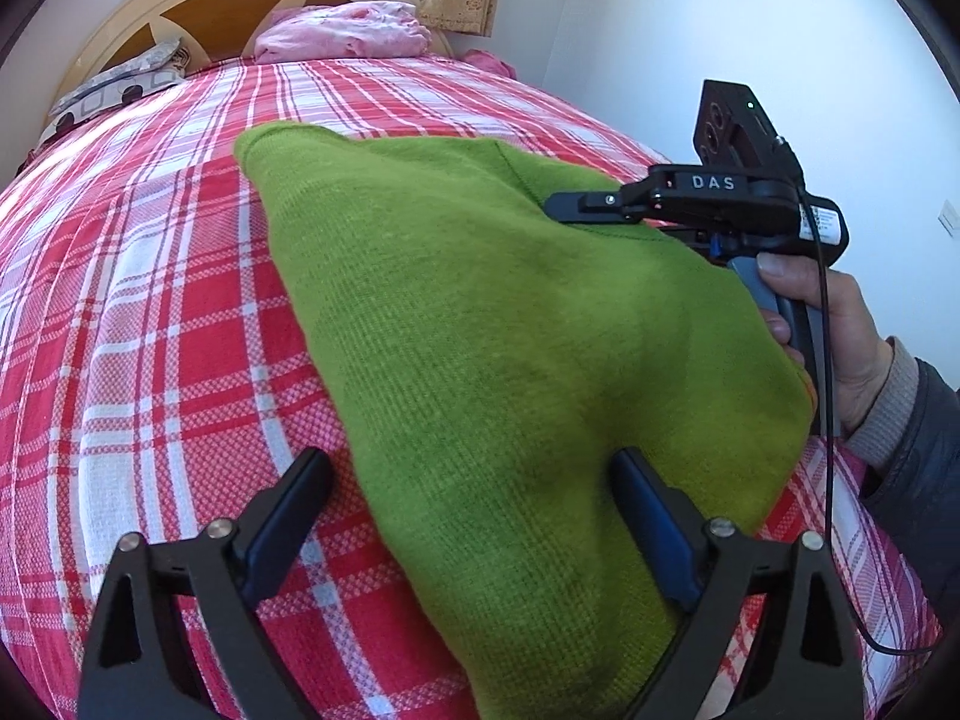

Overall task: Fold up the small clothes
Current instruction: 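Lift the held sweater end with both grippers and fold it over the bundle, then lower the fold onto the bundle and open both grippers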

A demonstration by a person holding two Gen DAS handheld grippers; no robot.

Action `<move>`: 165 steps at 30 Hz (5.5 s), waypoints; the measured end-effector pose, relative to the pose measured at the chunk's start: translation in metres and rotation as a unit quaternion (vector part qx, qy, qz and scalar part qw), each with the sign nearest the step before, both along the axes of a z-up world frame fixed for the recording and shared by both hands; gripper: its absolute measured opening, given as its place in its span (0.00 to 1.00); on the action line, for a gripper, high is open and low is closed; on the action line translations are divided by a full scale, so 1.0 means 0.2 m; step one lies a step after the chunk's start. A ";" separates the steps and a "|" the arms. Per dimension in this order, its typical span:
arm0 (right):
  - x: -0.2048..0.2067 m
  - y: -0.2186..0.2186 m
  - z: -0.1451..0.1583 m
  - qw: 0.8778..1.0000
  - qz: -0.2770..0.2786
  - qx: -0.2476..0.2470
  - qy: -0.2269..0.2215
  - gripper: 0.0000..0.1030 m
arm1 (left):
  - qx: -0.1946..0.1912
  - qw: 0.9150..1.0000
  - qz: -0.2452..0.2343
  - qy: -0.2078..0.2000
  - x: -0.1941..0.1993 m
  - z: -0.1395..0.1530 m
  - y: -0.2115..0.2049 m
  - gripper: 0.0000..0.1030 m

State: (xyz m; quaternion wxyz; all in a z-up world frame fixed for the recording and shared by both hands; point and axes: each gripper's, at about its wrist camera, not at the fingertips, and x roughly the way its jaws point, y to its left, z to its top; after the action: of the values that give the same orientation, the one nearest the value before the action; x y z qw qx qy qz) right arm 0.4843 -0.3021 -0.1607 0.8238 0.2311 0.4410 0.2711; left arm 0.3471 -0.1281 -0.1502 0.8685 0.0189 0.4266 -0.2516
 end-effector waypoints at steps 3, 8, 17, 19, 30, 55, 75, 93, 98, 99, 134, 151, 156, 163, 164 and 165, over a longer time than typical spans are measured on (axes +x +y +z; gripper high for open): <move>-0.01 0.01 0.01 1.000 -0.002 -0.012 -0.007 0.39 | -0.003 1.000 -0.006 0.003 -0.01 0.01 -0.01 0.86; -0.06 0.07 0.07 0.998 -0.013 -0.059 -0.016 0.32 | -0.020 0.999 0.022 0.026 0.01 0.04 0.01 0.62; -0.25 0.11 0.21 0.997 -0.038 -0.054 -0.048 0.29 | -0.036 0.998 0.042 0.025 -0.08 0.17 0.06 0.34; -0.29 0.12 0.24 0.997 -0.037 -0.050 -0.053 0.28 | -0.033 0.999 0.037 0.011 -0.13 0.22 0.07 0.33; -0.49 0.29 0.34 0.997 -0.022 -0.016 -0.071 0.28 | 0.017 0.998 0.050 -0.040 -0.39 0.37 0.15 0.32; -0.73 0.95 0.46 0.992 0.081 0.016 -0.096 0.28 | 0.013 0.989 0.133 -0.065 -0.78 0.43 0.63 0.32; -0.82 1.39 0.48 0.983 0.154 0.019 -0.101 0.28 | 0.041 0.981 0.173 -0.072 -1.01 0.43 0.92 0.32; -0.88 1.79 0.43 0.975 0.204 0.015 -0.089 0.28 | 0.058 0.974 0.211 -0.060 -1.11 0.36 1.15 0.32; -0.89 1.88 0.39 0.973 0.214 0.005 -0.086 0.28 | 0.058 0.973 0.218 -0.055 -1.15 0.32 1.22 0.32; -0.89 1.89 0.38 0.973 0.215 0.003 -0.084 0.28 | 0.057 0.972 0.220 -0.051 -1.15 0.30 1.23 0.32; -0.98 1.76 0.35 0.983 0.145 -0.061 -0.098 0.33 | 0.103 0.956 0.265 -0.067 -1.20 0.25 1.37 0.84; -1.19 1.94 0.20 0.962 0.249 -0.081 -0.084 0.40 | 0.050 0.951 0.303 -0.036 -1.01 0.04 1.51 1.00; -1.23 1.86 0.24 0.970 0.221 -0.054 -0.080 0.40 | -0.011 0.949 0.314 -0.028 -1.04 0.01 1.56 1.00; -1.50 1.71 0.48 0.971 0.156 -0.075 -0.165 0.59 | 0.036 0.938 0.335 -0.079 -1.24 0.21 1.48 1.00; -1.54 1.69 0.52 0.968 0.152 -0.083 -0.180 0.59 | 0.044 0.936 0.338 -0.092 -1.26 0.25 1.47 1.00; -1.57 1.68 0.55 0.966 0.149 -0.089 -0.191 0.59 | 0.049 0.934 0.339 -0.105 -1.28 0.28 1.45 1.00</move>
State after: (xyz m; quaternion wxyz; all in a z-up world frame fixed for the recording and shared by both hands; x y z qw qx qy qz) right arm 0.1708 0.0342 -0.0512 0.8602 0.0329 0.3276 0.3894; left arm 0.0914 0.1625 -0.0934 0.9399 -0.0583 0.3262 0.0824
